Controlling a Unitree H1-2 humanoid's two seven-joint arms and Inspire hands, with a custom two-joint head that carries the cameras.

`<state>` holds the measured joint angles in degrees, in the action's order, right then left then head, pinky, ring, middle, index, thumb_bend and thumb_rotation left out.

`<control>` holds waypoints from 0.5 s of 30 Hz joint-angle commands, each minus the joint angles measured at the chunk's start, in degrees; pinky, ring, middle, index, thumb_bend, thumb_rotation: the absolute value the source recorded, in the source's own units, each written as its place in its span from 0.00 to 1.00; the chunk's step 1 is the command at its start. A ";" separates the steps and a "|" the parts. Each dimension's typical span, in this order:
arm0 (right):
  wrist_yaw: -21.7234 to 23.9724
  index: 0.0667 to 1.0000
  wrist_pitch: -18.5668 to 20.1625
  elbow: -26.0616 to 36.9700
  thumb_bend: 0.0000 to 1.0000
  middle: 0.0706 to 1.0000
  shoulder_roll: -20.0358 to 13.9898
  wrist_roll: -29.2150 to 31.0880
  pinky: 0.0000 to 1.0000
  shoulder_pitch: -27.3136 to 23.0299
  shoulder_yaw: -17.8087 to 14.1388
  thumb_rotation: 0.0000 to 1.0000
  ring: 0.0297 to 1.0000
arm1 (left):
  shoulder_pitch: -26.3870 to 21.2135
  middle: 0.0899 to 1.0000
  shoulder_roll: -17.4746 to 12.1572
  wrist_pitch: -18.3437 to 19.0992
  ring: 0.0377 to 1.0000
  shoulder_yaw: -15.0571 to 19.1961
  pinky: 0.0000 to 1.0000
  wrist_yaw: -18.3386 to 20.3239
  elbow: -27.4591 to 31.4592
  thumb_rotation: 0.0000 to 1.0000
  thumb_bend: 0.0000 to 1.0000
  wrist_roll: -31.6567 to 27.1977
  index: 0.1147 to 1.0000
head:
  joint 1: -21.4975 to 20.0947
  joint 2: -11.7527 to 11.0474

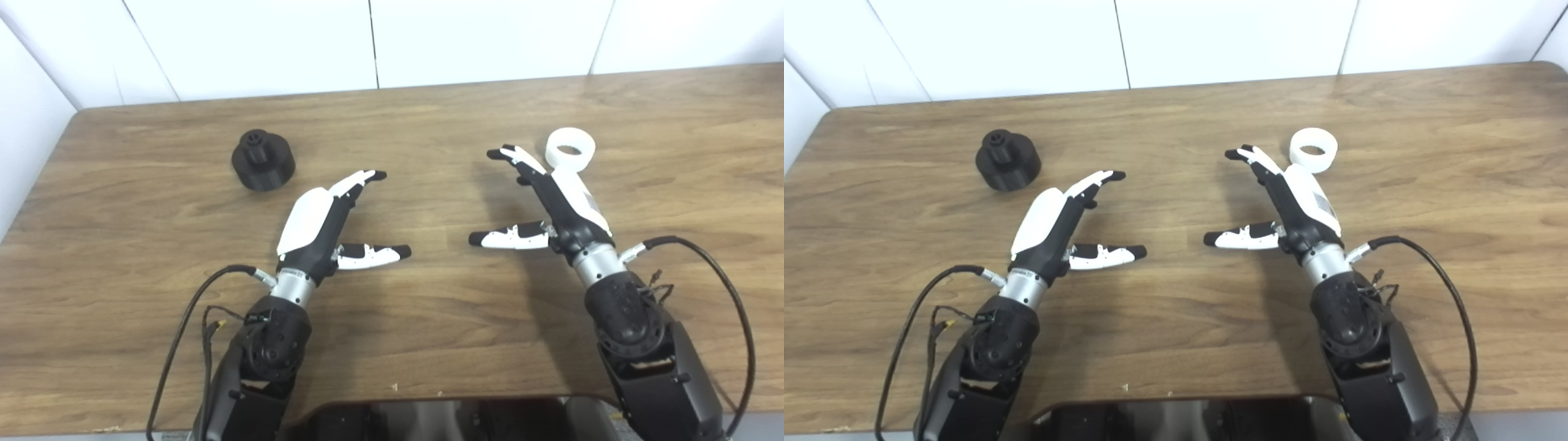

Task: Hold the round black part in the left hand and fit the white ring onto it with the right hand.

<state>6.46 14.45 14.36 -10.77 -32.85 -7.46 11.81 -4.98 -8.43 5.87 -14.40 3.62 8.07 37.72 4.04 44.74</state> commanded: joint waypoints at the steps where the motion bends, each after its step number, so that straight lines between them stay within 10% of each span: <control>1: -0.53 0.86 -1.07 2.18 0.84 0.94 0.35 -0.30 0.83 -2.11 -0.15 0.24 0.91 | -2.11 0.90 -0.39 -1.27 0.91 0.31 0.76 -0.90 1.35 0.36 0.91 0.12 0.83 | 0.05 0.06; 15: -0.53 0.86 -1.25 2.04 0.84 0.94 0.27 -0.11 0.82 -2.33 -0.24 0.23 0.92 | -2.47 0.90 -0.44 -1.13 0.91 0.33 0.75 -0.84 1.36 0.36 0.90 0.26 0.83 | -0.05 -0.23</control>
<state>6.46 14.47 14.36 -10.78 -32.86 -7.49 11.81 -5.12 -8.43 5.87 -14.39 3.62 8.07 37.70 3.96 44.47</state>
